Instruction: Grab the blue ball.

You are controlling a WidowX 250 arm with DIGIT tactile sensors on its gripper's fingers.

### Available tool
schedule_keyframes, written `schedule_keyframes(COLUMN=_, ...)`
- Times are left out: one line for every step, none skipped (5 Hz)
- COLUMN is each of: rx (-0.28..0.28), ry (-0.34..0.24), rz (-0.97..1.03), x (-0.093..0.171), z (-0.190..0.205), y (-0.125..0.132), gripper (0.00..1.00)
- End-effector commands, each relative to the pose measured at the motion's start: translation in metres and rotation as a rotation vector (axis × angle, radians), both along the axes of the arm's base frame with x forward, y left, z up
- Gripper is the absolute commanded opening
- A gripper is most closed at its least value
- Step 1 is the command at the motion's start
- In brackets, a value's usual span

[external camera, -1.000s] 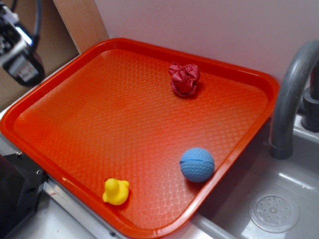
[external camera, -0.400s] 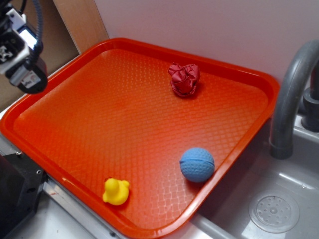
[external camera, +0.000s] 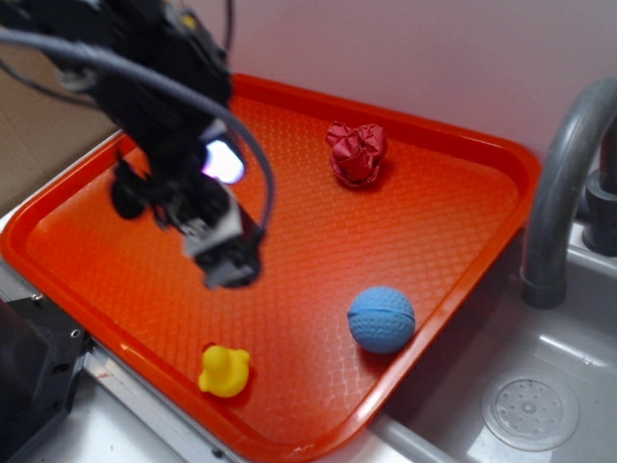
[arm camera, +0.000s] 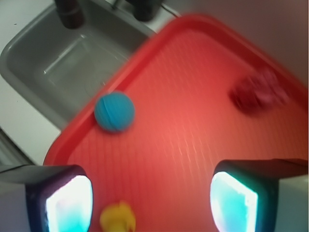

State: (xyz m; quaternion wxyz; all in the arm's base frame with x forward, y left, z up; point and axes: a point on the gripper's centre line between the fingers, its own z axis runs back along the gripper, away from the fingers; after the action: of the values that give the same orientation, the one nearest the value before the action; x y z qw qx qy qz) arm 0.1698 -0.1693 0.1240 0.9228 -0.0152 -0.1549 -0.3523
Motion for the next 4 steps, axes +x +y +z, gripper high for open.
schedule_keyframes(rx=0.013, ry=0.074, rz=-0.111, x=0.015, z=-0.053, y=-0.04, gripper=1.0)
schedule_keyframes(rx=-0.034, ry=0.128, rz=-0.187, x=0.025, z=-0.074, y=-0.046, gripper=1.0)
schedule_keyframes(rx=-0.078, ry=0.118, rz=-0.193, x=0.03, z=-0.09, y=-0.051, gripper=0.0)
schedule_keyframes(rx=-0.149, ry=0.162, rz=-0.202, x=0.031, z=-0.096, y=-0.051, gripper=0.0)
